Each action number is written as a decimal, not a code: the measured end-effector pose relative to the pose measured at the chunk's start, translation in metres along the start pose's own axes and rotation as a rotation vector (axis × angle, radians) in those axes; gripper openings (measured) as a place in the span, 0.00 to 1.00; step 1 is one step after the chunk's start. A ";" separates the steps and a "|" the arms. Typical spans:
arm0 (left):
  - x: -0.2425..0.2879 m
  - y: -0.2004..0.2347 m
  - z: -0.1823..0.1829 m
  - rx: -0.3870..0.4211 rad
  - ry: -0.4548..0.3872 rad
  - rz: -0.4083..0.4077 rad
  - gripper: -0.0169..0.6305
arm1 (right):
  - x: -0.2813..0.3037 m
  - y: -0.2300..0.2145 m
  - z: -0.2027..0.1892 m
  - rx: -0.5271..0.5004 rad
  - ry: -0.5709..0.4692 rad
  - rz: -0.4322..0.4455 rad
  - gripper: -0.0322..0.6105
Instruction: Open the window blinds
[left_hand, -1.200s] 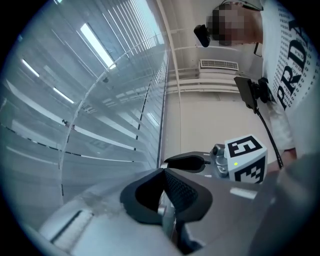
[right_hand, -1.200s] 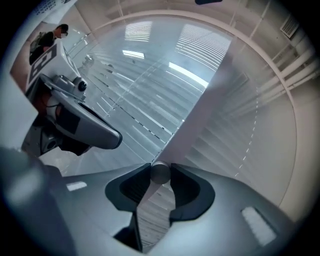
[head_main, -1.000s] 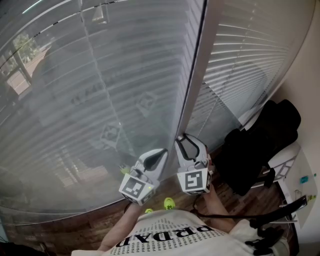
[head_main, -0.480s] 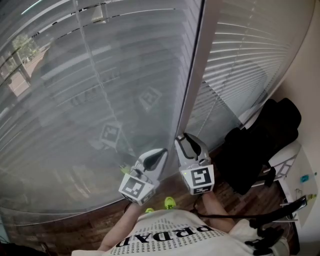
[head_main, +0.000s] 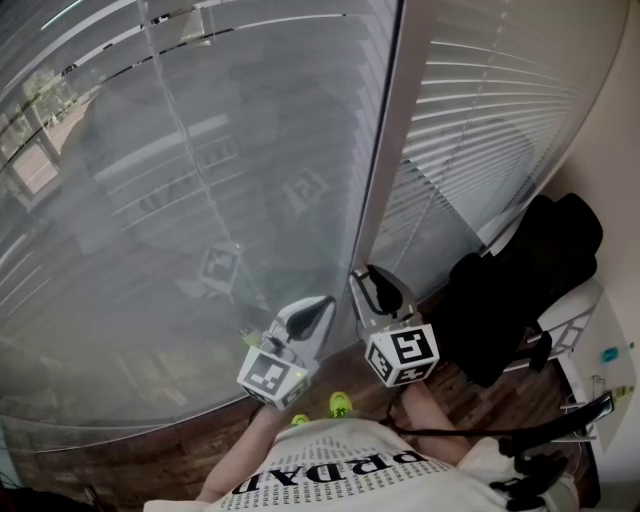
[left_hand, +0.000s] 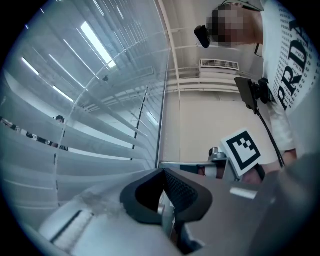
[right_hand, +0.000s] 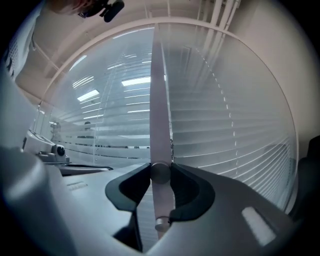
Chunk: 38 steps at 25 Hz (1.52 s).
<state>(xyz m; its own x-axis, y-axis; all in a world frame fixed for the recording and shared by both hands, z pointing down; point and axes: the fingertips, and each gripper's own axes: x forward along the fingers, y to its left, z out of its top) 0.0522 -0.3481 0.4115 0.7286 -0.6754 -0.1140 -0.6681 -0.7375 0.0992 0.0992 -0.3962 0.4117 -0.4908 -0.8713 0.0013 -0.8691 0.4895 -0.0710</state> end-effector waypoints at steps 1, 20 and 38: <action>0.000 0.000 0.000 0.001 -0.001 -0.001 0.01 | 0.000 0.000 0.000 0.022 -0.003 0.002 0.26; 0.000 0.000 0.005 0.006 -0.011 0.004 0.01 | -0.003 0.015 0.006 -0.553 0.095 -0.005 0.29; 0.001 -0.001 0.002 0.015 -0.008 -0.002 0.01 | 0.002 0.012 -0.001 -0.644 0.094 -0.039 0.26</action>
<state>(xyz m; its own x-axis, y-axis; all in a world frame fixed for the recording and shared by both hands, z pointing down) 0.0532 -0.3480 0.4089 0.7287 -0.6738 -0.1224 -0.6688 -0.7386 0.0842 0.0873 -0.3921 0.4122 -0.4362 -0.8962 0.0811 -0.7347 0.4068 0.5429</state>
